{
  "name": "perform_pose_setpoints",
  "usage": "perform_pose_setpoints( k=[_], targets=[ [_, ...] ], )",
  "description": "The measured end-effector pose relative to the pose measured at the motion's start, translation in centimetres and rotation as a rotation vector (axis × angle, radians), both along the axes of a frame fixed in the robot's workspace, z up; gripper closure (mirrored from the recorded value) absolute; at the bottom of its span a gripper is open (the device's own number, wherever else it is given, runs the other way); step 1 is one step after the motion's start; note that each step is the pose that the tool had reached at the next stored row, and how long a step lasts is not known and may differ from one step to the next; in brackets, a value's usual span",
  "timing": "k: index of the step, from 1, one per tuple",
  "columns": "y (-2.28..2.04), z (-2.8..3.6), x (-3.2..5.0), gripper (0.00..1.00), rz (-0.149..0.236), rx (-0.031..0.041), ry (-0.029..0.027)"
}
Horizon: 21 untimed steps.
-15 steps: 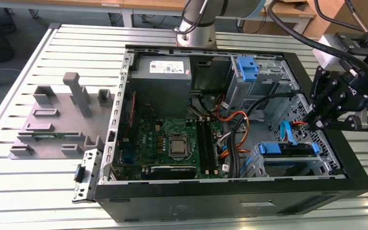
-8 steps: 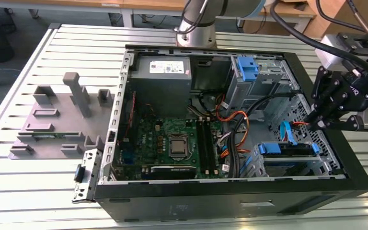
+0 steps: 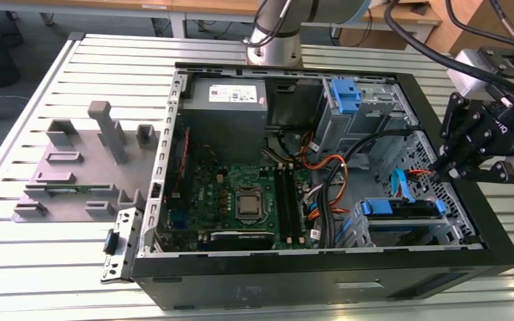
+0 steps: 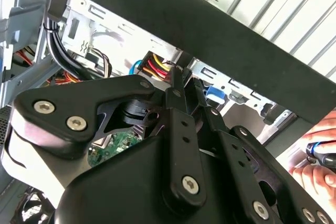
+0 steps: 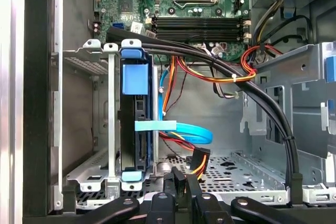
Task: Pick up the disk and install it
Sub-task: 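Insert the second disk wire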
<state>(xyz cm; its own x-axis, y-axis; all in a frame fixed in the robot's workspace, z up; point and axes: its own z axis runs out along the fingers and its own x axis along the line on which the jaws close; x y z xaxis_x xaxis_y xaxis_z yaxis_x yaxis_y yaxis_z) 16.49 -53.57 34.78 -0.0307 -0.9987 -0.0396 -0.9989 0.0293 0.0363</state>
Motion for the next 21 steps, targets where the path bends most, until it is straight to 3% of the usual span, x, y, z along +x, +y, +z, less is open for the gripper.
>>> perform_pose_setpoints(
  k=[7, 13, 17, 21],
  targets=[
    [-0.08, -0.20, -0.10, 0.76, 0.001, -0.0001, -0.0003],
    [-0.36, -0.23, -1.23, 0.76, 0.002, -0.0001, -0.0077],
    [-0.79, -0.25, -1.71, 0.76, 0.002, 0.0000, -0.0098],
    [-1.59, -0.28, -1.98, 0.76, 0.002, 0.0001, -0.0106]
  ],
)
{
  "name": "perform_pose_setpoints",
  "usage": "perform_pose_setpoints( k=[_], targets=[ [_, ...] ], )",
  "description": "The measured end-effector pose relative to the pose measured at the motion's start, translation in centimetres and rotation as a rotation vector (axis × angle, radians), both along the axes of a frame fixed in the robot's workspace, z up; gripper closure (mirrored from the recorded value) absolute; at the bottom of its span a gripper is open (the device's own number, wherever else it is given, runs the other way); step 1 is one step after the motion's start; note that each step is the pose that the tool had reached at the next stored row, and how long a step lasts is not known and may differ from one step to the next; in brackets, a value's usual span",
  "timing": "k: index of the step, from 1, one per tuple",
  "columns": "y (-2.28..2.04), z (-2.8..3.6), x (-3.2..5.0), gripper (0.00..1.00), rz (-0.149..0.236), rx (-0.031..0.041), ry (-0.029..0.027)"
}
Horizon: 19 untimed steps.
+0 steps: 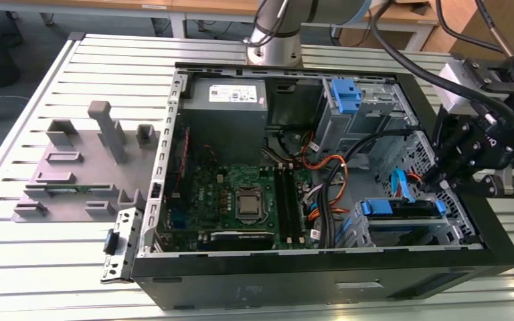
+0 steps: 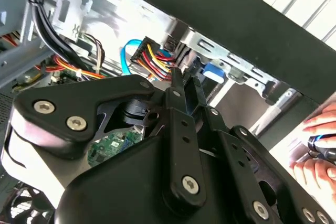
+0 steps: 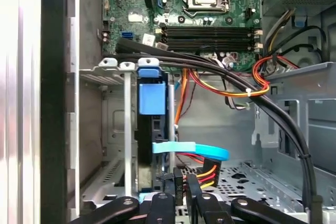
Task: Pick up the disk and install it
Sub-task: 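Insert the second disk wire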
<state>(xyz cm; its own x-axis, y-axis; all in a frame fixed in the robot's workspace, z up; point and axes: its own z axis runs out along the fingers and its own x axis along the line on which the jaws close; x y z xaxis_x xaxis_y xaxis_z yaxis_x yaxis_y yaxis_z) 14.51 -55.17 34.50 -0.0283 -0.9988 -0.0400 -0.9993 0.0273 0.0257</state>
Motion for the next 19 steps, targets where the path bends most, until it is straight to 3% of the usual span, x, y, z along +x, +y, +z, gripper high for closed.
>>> perform_pose_setpoints(
  k=[2, 10, 12, 13, 19],
  targets=[
    [-0.23, -0.01, -0.03, 0.76, 0.000, -0.0001, 0.0000],
    [-0.25, -0.02, -0.04, 0.76, 0.000, -0.0004, -0.0001],
    [-0.25, -0.03, -0.04, 0.78, 0.000, -0.0005, 0.0000],
    [-0.25, -0.03, -0.04, 0.84, 0.000, -0.0006, 0.0000],
    [-0.25, -0.03, -0.04, 0.84, 0.000, -0.0008, 0.0000]
  ],
)
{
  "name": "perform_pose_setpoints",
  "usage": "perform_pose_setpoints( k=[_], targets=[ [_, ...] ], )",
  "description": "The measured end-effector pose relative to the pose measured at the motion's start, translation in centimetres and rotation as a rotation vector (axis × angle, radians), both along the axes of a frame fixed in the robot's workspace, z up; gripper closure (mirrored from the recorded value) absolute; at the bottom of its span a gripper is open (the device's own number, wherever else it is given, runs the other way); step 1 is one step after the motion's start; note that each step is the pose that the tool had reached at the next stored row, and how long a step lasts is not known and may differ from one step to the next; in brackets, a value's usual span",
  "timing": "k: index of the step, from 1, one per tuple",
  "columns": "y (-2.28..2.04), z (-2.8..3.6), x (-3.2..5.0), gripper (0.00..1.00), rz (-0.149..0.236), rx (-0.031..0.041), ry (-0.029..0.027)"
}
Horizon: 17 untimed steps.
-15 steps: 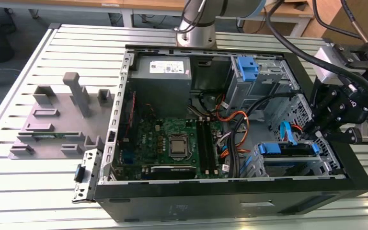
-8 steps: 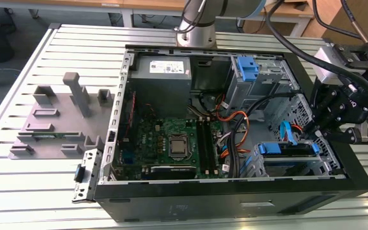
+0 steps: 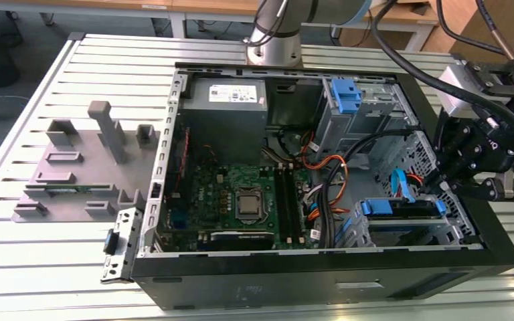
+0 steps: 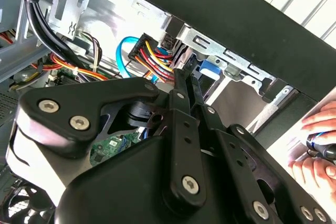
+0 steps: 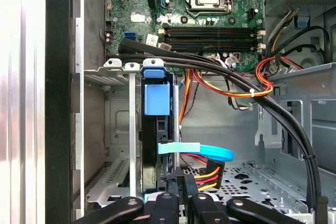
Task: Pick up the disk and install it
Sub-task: 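Insert the second disk wire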
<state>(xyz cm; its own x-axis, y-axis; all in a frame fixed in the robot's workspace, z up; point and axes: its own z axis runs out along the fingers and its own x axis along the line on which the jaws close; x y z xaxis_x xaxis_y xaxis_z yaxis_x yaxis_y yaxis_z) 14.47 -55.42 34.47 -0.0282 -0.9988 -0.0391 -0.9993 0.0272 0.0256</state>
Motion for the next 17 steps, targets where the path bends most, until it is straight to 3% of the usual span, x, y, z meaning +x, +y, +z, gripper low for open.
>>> perform_pose_setpoints(
  k=[8, 13, 17],
  targets=[
    [-0.41, -0.05, -0.31, 0.84, 0.008, -0.0001, -0.0024],
    [-0.58, -0.33, -0.38, 0.84, 0.036, -0.0002, -0.0103],
    [-0.78, -0.35, -0.61, 0.84, 0.047, 0.0000, -0.0133]
  ],
)
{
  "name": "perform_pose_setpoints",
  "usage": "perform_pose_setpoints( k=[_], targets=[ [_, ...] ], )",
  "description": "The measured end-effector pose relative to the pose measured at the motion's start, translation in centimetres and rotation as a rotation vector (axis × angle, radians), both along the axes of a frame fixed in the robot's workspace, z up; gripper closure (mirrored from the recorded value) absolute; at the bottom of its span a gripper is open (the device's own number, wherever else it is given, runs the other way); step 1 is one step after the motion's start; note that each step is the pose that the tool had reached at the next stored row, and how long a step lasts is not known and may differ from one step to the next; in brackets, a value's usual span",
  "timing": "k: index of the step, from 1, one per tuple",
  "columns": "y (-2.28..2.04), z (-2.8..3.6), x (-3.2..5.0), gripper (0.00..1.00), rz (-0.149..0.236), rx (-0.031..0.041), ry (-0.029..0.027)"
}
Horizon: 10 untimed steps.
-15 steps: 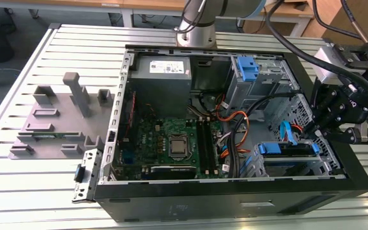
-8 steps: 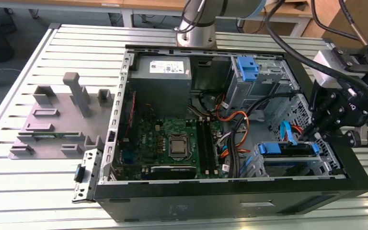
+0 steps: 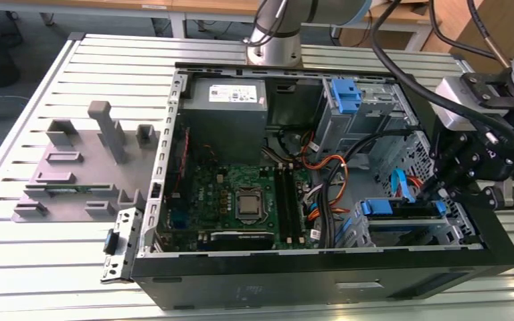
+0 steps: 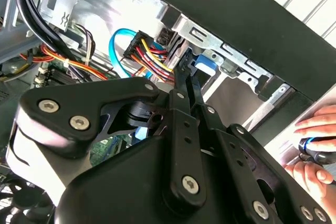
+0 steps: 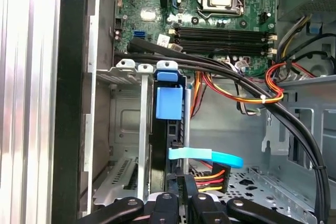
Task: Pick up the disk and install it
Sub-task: 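Insert the second disk wire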
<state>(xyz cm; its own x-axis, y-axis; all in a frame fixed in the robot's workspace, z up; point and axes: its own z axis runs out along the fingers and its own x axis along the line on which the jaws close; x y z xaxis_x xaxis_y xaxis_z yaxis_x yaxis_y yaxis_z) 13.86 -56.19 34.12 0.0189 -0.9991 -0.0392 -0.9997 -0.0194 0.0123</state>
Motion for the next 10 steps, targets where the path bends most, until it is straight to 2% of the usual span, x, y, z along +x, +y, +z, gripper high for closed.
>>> perform_pose_setpoints(
  k=[5, 10],
  targets=[
    [-0.15, -0.02, -0.10, 0.84, 0.004, -0.0001, -0.0018],
    [-0.23, -0.24, -0.38, 0.84, 0.008, -0.0001, -0.0065]
  ],
)
